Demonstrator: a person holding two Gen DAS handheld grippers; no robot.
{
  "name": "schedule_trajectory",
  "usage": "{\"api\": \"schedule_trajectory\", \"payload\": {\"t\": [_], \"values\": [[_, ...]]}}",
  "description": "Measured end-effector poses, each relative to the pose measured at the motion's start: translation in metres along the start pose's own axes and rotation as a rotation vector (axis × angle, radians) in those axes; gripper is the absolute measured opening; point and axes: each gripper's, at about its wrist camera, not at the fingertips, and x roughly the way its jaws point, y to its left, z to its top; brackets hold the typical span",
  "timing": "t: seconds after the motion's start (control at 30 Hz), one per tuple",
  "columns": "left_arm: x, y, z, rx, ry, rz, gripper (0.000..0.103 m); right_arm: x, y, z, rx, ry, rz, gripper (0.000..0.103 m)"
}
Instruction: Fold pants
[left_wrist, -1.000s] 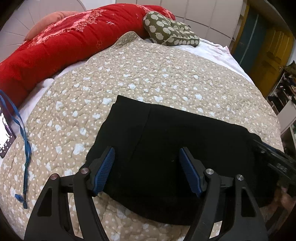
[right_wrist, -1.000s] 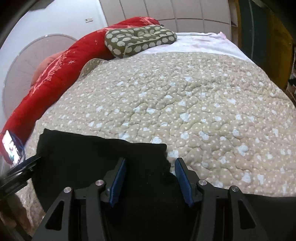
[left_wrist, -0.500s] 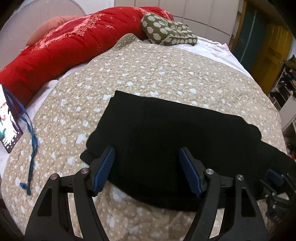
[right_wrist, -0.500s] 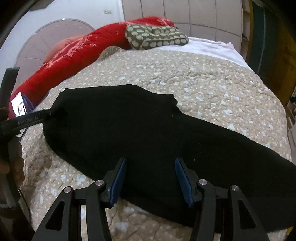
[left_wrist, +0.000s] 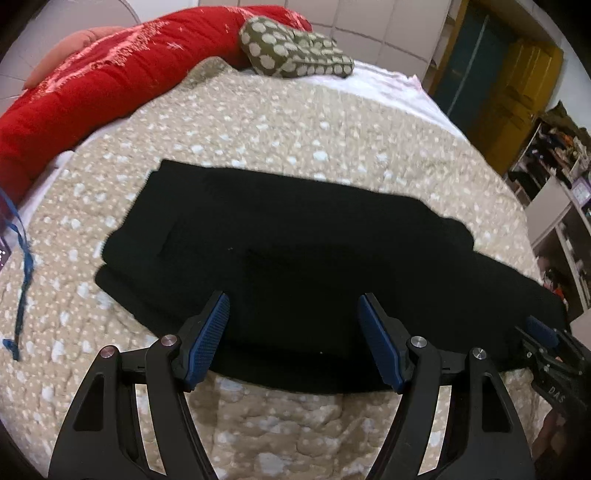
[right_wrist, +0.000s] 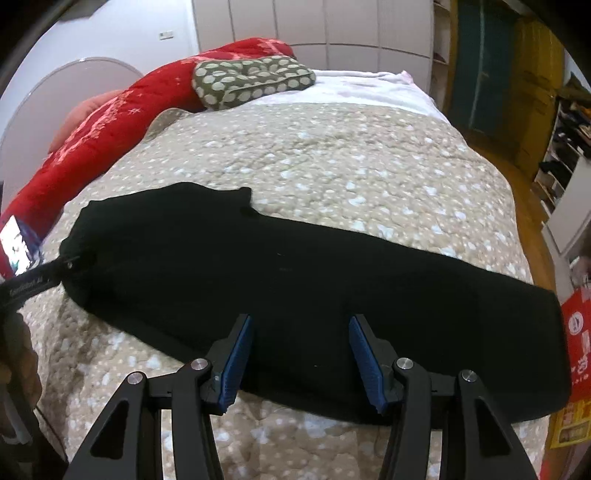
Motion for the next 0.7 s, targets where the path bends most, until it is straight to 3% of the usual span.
{"api": "schedule_trajectory", "payload": {"t": [0.17, 0.3, 0.47, 0.7], "values": [[-0.001, -0.003, 0.0, 0.011, 0.009, 0.006, 0.073, 0.001, -0.002, 0.0, -0.003, 0.01, -0.001, 0.052], [-0.01, -0.008, 0.001, -0.002, 0.004, -0.036, 0.073, -0.007, -0.007, 0.0, 0.007, 0.012, -0.002, 0.052], [-0.012, -0.033, 0.001, 0.033, 0.005, -0.078, 0.073, -0.02, -0.024, -0.005, 0.041, -0.01, -0.02, 0.052], [-0.003, -0.063, -0.002, 0.084, 0.015, -0.082, 0.073, -0.03, -0.054, -0.016, 0.077, -0.004, -0.082, 0.052]]}}
